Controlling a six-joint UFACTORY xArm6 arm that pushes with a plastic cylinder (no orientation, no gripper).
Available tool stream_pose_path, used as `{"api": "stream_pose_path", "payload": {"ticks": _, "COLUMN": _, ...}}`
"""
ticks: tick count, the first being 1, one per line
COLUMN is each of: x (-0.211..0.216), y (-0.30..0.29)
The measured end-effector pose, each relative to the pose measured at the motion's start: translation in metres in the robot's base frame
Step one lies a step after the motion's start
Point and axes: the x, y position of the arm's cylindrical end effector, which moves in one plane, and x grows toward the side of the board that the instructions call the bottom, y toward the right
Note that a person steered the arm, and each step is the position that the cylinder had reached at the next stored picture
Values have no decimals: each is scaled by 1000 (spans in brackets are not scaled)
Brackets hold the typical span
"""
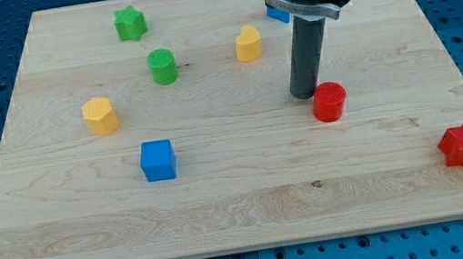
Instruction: Point your arm to the left of the red circle
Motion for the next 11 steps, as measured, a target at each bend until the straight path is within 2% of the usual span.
{"api": "stream_pose_path", "payload": {"ticks": 1, "x": 0, "y": 0}}
{"api": "stream_pose_path", "payload": {"ticks": 2, "x": -25, "y": 0}}
{"api": "stream_pose_path", "payload": {"ticks": 4, "x": -18, "y": 38}}
{"api": "stream_pose_path", "payload": {"ticks": 6, "x": -18, "y": 49}}
{"api": "stream_pose_path", "payload": {"ticks": 8, "x": -16, "y": -39}}
{"api": "stream_pose_path", "payload": {"ticks": 9, "x": 4, "y": -51}}
{"api": "stream_pose_path", "payload": {"ticks": 11, "x": 14, "y": -51}}
